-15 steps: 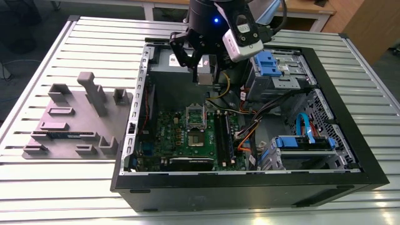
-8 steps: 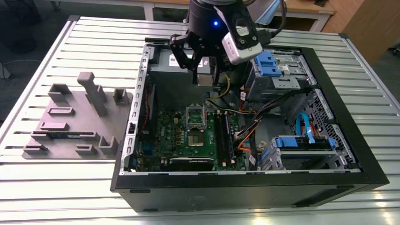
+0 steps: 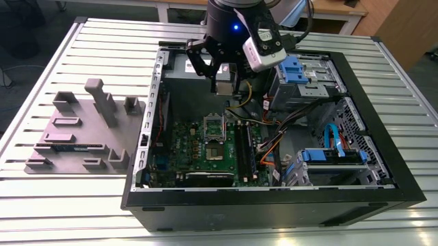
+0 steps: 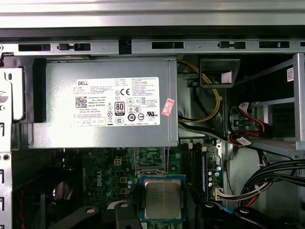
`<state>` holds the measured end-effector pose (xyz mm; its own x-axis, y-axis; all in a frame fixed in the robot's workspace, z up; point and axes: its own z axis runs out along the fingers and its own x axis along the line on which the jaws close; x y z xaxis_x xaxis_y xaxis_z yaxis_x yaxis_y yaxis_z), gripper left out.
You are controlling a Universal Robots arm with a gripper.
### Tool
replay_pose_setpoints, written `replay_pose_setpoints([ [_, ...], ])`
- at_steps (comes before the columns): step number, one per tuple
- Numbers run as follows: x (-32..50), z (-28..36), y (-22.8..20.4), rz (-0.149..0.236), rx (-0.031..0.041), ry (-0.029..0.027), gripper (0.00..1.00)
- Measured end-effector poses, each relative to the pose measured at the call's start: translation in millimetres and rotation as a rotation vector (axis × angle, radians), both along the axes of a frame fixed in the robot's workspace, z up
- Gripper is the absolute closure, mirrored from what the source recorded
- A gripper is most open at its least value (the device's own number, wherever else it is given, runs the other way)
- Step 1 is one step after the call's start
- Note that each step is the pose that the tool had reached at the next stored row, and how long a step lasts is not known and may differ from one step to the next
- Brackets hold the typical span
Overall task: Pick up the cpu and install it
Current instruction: 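Pick up the cpu and move it towards the insertion slot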
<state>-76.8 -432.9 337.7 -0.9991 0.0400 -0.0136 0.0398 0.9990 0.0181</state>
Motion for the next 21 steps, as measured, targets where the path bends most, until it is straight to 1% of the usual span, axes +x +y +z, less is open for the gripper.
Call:
replay_pose_setpoints([
  [6,-0.1,-1.4,-0.1,0.000,0.0002,-0.0001,0.53],
  [9,0.0,-3.0,-1.1,0.000,0.0000,0.0000,0.53],
  [13,0.0,-6.3,-4.1,0.000,0.0001,0.0000,0.53],
  [17,0.0,-9.7,-8.3,0.000,0.0000,0.0009,0.53],
  [21,0.0,-14.5,-12.7,0.000,0.0002,0.0035,0.53],
])
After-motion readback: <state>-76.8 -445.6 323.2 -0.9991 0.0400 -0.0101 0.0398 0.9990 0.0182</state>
